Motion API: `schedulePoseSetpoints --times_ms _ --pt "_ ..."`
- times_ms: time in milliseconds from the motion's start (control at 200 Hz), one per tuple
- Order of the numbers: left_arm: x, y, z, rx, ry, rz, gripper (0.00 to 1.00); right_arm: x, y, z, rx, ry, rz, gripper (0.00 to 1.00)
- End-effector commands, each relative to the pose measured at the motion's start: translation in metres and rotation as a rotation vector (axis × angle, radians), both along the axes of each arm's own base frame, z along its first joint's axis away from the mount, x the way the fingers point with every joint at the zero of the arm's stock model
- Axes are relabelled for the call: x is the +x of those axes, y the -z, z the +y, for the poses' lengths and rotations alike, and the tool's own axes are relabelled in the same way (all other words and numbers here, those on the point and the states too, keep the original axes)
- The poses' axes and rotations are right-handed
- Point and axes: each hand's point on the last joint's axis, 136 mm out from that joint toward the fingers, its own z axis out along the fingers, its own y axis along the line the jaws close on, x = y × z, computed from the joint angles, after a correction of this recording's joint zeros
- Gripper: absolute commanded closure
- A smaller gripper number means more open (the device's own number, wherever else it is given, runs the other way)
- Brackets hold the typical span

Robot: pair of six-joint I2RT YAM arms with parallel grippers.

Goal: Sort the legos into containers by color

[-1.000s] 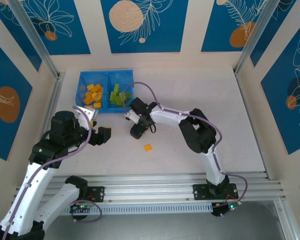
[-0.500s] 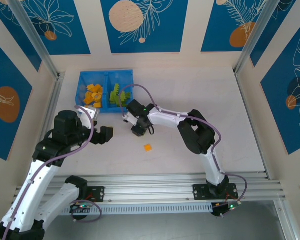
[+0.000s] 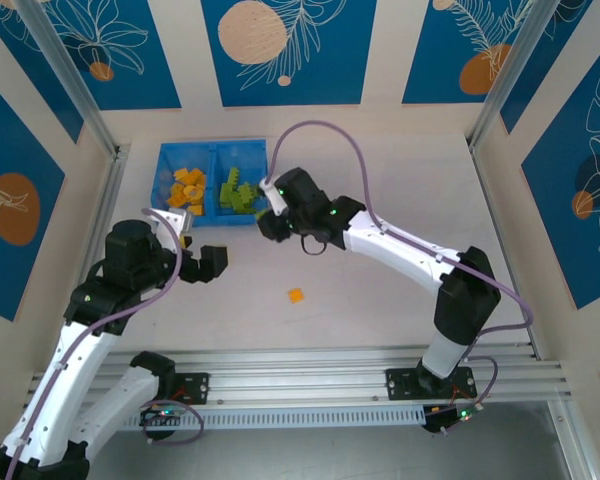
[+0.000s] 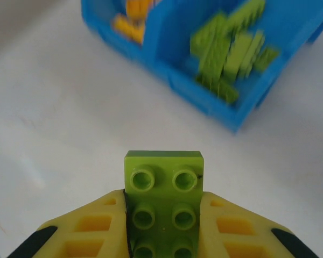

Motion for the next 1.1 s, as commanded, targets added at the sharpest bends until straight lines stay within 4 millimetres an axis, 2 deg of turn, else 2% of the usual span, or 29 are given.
schedulePoseSetpoints --times_ms 0,55,150,170,180,240,335,400,435,550,630,765,830,955,1095 --pt "0.006 -0.037 0.007 -0.073 -0.075 -0.100 0.00 0.028 -0.031 0.017 0.134 0.142 -0.019 0.73" --pt "0.007 -0.038 0.009 -0.075 -0.090 -0.104 0.00 0.046 -0.040 0.022 0.132 0.184 -0.052 0.73" --pt "0.006 -0.033 0.011 -0.060 -0.102 -0.091 0.00 0.080 -0.041 0.038 0.111 0.215 -0.095 0.73" --pt "0.006 -0.032 0.012 -0.059 -0.104 -0.088 0.00 0.087 -0.035 0.042 0.099 0.218 -0.097 0.73" --pt "0.006 -0.032 0.012 -0.059 -0.104 -0.087 0.00 0.091 -0.039 0.044 0.104 0.218 -0.107 0.73" --pt "0.005 -0.029 0.011 -0.058 -0.097 -0.072 0.00 0.116 -0.024 0.053 0.073 0.235 -0.126 0.73" --pt "0.002 -0.023 0.008 -0.066 -0.083 -0.049 0.00 0.155 -0.013 0.062 0.043 0.273 -0.158 0.74" --pt "0.000 -0.018 0.007 -0.079 -0.084 -0.030 0.00 0.181 0.010 0.066 -0.004 0.290 -0.183 0.74" --pt "0.000 -0.016 0.007 -0.090 -0.087 -0.023 0.00 0.194 0.010 0.068 -0.013 0.296 -0.219 0.74" --pt "0.003 -0.003 0.006 -0.154 -0.131 0.024 0.00 0.229 0.042 0.077 -0.124 0.235 -0.378 0.72" --pt "0.005 0.008 0.004 -0.195 -0.141 0.044 0.00 0.237 0.050 0.090 -0.174 0.155 -0.489 0.69" --pt "0.008 0.022 -0.002 -0.222 -0.129 0.071 0.00 0.243 0.039 0.096 -0.142 0.127 -0.553 0.61" --pt "0.007 0.028 -0.008 -0.213 -0.092 0.076 0.00 0.239 0.032 0.100 -0.106 0.111 -0.545 0.57" --pt "0.007 0.039 -0.005 -0.199 -0.116 0.116 0.00 0.231 0.020 0.105 -0.094 0.108 -0.545 0.47" --pt "0.006 0.049 0.004 -0.179 -0.181 0.155 0.00 0.220 -0.001 0.101 -0.080 0.124 -0.516 0.46"
